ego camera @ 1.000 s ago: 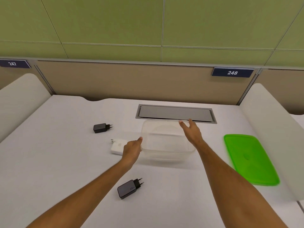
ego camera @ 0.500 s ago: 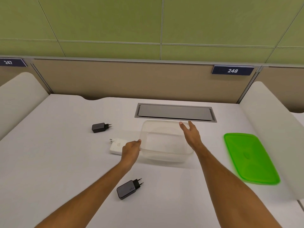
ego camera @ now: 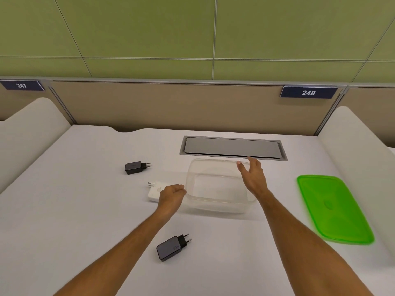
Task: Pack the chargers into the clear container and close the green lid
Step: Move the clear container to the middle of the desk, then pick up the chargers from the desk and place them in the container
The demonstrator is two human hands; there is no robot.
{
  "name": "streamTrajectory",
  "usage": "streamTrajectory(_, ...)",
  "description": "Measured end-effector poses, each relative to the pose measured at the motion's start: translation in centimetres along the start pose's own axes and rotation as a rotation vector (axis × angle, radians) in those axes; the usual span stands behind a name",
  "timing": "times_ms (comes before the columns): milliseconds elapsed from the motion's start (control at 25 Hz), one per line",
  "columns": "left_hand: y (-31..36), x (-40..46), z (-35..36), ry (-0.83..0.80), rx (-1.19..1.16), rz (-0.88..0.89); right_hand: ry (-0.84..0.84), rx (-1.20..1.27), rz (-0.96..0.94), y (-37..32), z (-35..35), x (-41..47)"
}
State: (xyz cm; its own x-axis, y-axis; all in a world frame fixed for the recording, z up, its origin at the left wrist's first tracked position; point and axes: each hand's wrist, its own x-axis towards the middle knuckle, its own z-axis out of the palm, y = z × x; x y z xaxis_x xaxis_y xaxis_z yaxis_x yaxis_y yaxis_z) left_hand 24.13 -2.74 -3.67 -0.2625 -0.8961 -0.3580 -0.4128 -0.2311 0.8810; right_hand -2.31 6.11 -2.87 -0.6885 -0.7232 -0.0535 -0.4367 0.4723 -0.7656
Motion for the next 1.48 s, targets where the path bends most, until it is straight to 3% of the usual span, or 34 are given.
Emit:
streamTrajectory(160,-0.4,1.5,-2.6,0.061,0.28,0.14,0.112,-0.204,-0.324,-3.6,0.3,-1.5)
streamTrajectory(320,-1.4,3.7,-5.2,-0.058,0.802,0.356,0.004,-0.302,-0.67,-8.0,2.0,-5.1)
streamTrajectory(400,-1.7,5.0,-5.9,-0.149,1.113,0.376,-0.048,-0.343,-0.857,-9.6,3.5,-7.4)
streamTrajectory(520,-1.9,6.6,-6.7,-0.244,1.333,0.348,-0.155,-0.472,-1.085,-10.0,6.7,-10.4)
streamTrajectory(720,-1.6,7.8,-7.1,-0.316,1.45,0.305,-0.63,-0.728,-1.042,-8.0,11.7,-13.5)
streamTrajectory(880,-1.8,8.1,-6.9,-0.339,1.466,0.315,-0.783,-0.764,-0.973,-6.3,13.6,-14.8)
streamTrajectory(1320,-2.4,8.4,-6.9,-0.279,1.467,0.359,-0.769,-0.739,-1.002,-6.2,14.1,-16.2)
streamTrajectory(1480,-2.9,7.9,-6.5,-0.241,1.464,0.402,-0.683,-0.665,-1.002,-8.2,12.3,-14.6)
